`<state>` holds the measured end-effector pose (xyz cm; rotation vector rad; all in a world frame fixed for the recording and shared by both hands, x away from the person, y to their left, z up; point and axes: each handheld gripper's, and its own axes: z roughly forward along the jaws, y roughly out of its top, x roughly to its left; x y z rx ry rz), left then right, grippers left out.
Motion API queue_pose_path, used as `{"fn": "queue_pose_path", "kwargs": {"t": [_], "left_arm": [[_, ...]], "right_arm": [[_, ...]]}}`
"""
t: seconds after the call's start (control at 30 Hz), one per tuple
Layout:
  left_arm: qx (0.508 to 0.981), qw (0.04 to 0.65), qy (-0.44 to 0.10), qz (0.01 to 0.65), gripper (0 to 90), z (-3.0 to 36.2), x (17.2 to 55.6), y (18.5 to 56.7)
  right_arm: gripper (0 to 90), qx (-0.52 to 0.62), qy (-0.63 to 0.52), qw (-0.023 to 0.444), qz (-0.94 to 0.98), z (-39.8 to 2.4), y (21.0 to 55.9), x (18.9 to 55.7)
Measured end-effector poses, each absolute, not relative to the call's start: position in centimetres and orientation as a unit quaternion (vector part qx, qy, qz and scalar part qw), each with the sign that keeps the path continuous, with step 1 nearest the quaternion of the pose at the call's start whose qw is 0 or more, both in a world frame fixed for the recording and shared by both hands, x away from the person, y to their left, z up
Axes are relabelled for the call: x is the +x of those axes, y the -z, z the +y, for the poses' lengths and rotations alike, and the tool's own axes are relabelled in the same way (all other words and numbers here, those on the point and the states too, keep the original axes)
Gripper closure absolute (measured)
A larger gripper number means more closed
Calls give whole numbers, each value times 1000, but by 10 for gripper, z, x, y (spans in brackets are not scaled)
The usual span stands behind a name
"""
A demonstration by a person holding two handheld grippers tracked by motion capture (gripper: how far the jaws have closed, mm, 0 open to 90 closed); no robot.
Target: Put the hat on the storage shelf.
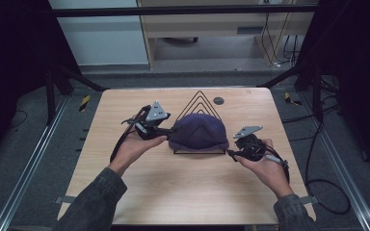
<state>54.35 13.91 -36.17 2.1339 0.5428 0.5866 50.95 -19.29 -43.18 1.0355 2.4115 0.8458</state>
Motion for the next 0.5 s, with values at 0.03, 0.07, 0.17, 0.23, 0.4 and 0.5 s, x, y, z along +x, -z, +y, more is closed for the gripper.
{"fn": "queue_pose_path", "kwargs": {"t": [0.03,0.07,0.17,0.23,0.4,0.5], "left_arm": [[847,421,-234,224,339,141,539,362],[847,421,-234,224,305,141,539,362],[848,416,-230,235,212,143,531,363],[849,414,-225,238,192,144,529,363],[854,409,-205,249,92,147,514,364],[855,405,-201,254,77,149,506,365]], "right_arm": [[459,373,-308,190,854,-194,430,505],[438,375,-312,189,852,-194,429,502],[362,382,-325,197,842,-195,426,496],[331,383,-330,199,839,-196,425,494],[174,402,-359,207,816,-198,419,480],[126,408,-370,212,807,-198,415,473]]}}
